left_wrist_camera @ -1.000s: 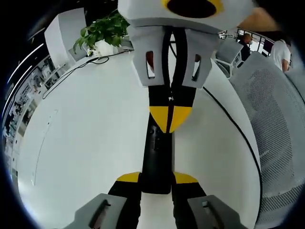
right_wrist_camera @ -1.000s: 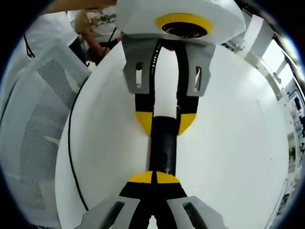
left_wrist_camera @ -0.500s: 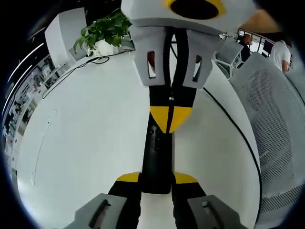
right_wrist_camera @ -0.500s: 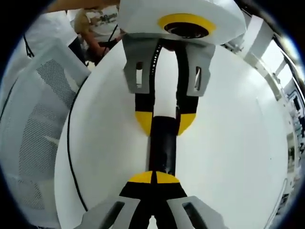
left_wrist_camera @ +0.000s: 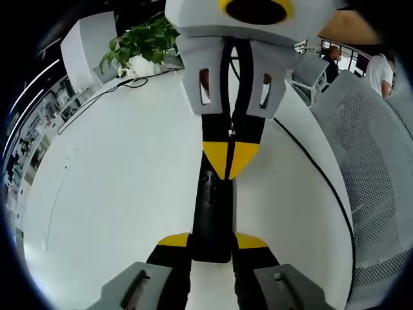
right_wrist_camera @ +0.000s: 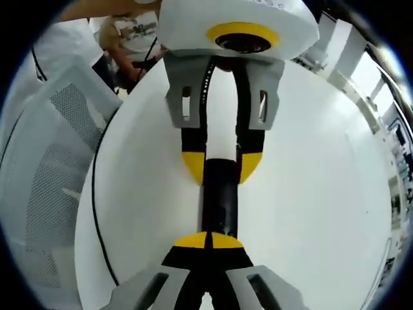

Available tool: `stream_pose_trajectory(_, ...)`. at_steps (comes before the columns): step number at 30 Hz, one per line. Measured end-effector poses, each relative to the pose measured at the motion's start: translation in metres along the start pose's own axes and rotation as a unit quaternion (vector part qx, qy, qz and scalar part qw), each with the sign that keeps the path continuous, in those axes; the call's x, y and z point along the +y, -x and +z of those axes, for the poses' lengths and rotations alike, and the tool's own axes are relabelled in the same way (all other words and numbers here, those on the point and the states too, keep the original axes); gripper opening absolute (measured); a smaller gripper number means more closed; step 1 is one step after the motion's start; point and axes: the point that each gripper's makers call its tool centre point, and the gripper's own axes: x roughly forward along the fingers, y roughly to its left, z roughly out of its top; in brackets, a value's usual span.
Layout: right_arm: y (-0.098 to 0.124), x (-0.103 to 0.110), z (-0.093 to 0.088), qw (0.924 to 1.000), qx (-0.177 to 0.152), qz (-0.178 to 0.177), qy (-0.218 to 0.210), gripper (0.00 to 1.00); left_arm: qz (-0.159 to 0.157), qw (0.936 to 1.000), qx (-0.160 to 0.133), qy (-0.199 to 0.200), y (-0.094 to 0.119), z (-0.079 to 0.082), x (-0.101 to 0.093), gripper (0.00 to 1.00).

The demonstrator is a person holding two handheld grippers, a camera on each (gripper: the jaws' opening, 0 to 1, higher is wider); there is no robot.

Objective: Press the specified remote control buttons in sequence, fully releasing each button before pressing the next.

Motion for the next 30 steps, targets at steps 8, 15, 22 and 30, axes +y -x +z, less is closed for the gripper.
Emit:
stream_pose_trajectory(8, 0.013, -0.006, 0.005, 0.9997, -0.02, -0.014, -0.006, 0.0, 0.0, 1.0, -0.001, -0.001, 0.0, 0.001, -0.001, 0.24)
stream_pose_trajectory(15, 0.026, -0.013, 0.014, 0.9991, -0.029, -0.031, 0.0, 0.0, -0.001, 1.0, 0.001, -0.001, 0.0, 0.001, -0.001, 0.24)
stream_pose_trajectory(22, 0.032, -0.017, 0.021, 0.9986, -0.031, -0.042, 0.007, 0.0, -0.003, 1.0, 0.001, -0.002, 0.0, 0.0, 0.0, 0.24)
stream_pose_trajectory(30, 0.032, -0.019, 0.025, 0.9982, -0.037, -0.047, 0.006, 0.0, -0.003, 1.0, 0.001, -0.002, 0.0, 0.0, 0.001, 0.24)
